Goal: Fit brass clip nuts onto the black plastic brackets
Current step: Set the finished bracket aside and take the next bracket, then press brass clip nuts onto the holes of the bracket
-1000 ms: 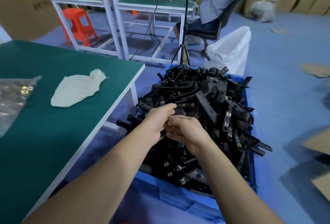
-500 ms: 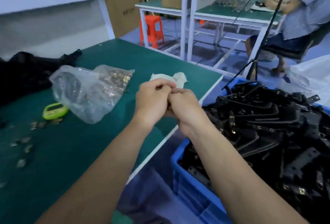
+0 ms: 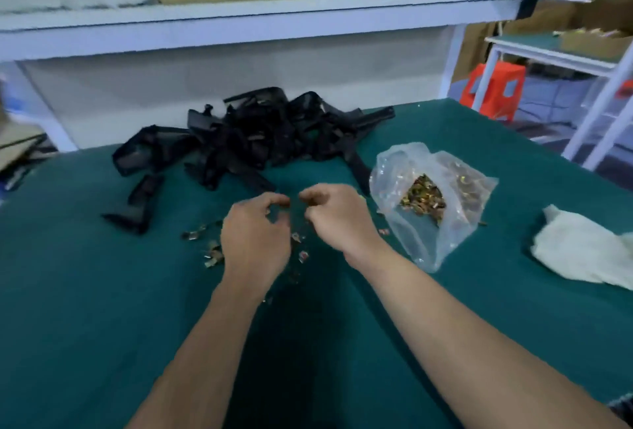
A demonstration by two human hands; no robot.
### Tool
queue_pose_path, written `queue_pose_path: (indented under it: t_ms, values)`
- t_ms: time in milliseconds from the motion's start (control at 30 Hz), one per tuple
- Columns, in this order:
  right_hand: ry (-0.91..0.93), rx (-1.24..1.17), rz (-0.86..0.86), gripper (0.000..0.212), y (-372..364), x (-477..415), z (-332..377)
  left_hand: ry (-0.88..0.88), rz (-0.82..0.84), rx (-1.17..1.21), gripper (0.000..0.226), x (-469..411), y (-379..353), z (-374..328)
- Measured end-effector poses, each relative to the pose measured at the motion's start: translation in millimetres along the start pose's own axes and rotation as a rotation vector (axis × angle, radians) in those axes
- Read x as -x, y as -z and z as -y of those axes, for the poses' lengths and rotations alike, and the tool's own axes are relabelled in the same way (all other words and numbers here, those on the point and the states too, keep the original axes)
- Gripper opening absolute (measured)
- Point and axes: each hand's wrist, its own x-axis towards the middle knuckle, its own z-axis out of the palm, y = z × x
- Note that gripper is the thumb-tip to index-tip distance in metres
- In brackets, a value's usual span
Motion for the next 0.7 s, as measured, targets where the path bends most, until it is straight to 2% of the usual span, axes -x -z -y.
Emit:
queue_pose_path:
  t_ms: [67, 200, 300, 400, 500, 567, 633, 700]
  values:
    - [0.020, 0.099, 0.002, 0.043, -13, -23, 2, -0.010, -0.009, -0.263, 0.029, -12, 12, 38]
    - [0.023, 0.236, 0.041, 0.049, -37, -74, 8, -0.036, 0.232, -0.481, 0.060, -33, 16, 77]
    - [-0.036, 0.347, 0.121, 0.055, -56, -110, 13, -0.108, 0.227, -0.405, 0.045, -52, 11, 85]
    - [-0.021, 0.510, 0.176, 0.064, -80, -135, 15, -0.095, 0.162, -0.278, 0.025, -67, 11, 89]
    - [0.057, 0.736, 0.131, 0.057, -105, -151, 13, -0.100, 0.138, -0.220, 0.013, -70, 9, 91]
    - [0.084, 0.827, 0.131, 0.054, -118, -158, 13, -0.111, 0.115, -0.214, 0.016, -68, 7, 90]
    - [0.018, 0.810, 0.149, 0.056, -125, -162, 14, -0.098, 0.105, -0.191, 0.021, -68, 8, 90]
    - [-0.042, 0.778, 0.087, 0.057, -123, -159, 14, -0.092, 0.104, -0.163, 0.023, -67, 8, 90]
